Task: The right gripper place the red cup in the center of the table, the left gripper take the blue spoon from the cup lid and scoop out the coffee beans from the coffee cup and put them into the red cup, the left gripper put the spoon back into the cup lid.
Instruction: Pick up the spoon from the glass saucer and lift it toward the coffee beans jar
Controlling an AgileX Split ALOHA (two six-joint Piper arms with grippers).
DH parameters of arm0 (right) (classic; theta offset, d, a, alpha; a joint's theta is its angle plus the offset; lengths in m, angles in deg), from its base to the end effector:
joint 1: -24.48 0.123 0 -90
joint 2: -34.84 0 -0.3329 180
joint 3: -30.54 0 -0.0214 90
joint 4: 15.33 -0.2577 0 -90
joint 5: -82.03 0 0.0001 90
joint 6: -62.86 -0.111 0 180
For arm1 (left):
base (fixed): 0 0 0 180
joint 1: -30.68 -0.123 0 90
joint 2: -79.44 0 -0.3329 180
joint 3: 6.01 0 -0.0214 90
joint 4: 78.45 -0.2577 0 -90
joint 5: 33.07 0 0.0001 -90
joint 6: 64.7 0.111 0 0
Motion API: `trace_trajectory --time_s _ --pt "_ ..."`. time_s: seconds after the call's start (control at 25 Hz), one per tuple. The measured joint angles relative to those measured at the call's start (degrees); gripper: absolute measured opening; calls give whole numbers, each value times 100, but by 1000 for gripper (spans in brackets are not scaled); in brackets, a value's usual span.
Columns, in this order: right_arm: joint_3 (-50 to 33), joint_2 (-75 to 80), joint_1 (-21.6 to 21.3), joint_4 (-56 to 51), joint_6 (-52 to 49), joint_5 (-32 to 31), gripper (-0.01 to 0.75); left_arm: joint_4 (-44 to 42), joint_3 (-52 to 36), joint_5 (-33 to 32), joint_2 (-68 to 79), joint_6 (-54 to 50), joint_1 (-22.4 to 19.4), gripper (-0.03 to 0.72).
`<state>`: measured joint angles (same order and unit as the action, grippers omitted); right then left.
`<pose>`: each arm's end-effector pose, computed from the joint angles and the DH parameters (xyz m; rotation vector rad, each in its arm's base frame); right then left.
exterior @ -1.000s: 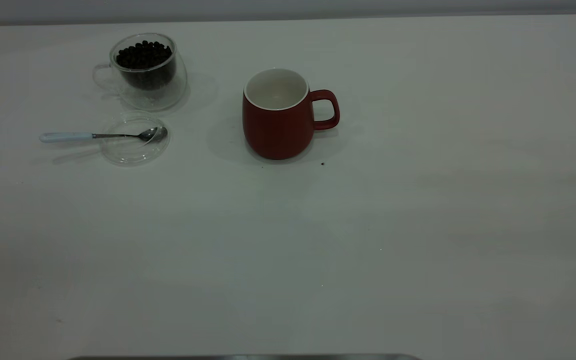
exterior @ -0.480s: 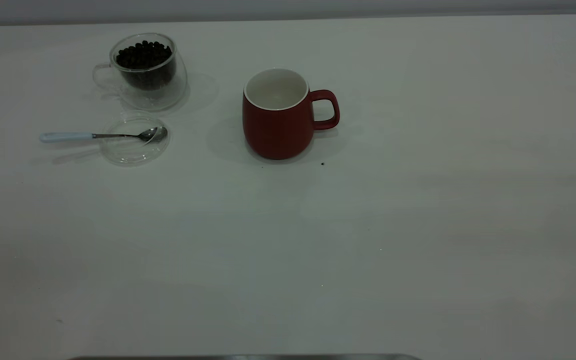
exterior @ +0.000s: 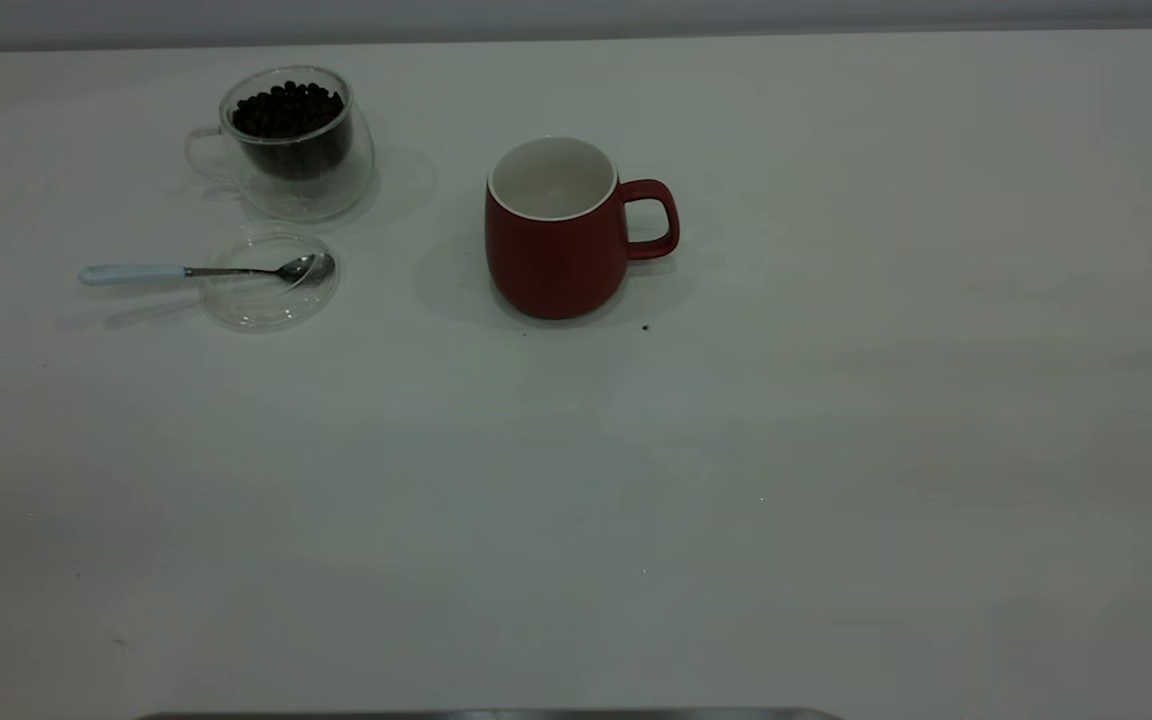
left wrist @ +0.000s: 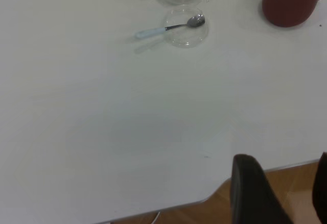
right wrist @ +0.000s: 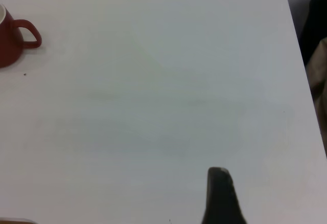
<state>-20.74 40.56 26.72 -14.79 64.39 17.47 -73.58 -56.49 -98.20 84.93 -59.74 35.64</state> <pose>-0.0322 -0.0022 0.2563 -0.0690 2.1205 -0.0041 -0.0356 -0.0055 0.2597 0.1908 2.1035 -0.1028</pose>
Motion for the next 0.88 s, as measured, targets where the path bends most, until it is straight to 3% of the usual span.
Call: trace_trajectory --time_s 0.2,0.4,0.6,0.88 --pt "0 0 0 0 0 0 531 0 0 13 0 -178 0 354" --pt "0 0 0 0 0 0 531 -364 205 290 444 -1348 0 354" --pt "0 0 0 0 0 0 531 -1716 1017 525 1799 -2660 0 343" --pt "0 0 0 0 0 0 531 -3773 2439 59 4106 -3127 0 251"
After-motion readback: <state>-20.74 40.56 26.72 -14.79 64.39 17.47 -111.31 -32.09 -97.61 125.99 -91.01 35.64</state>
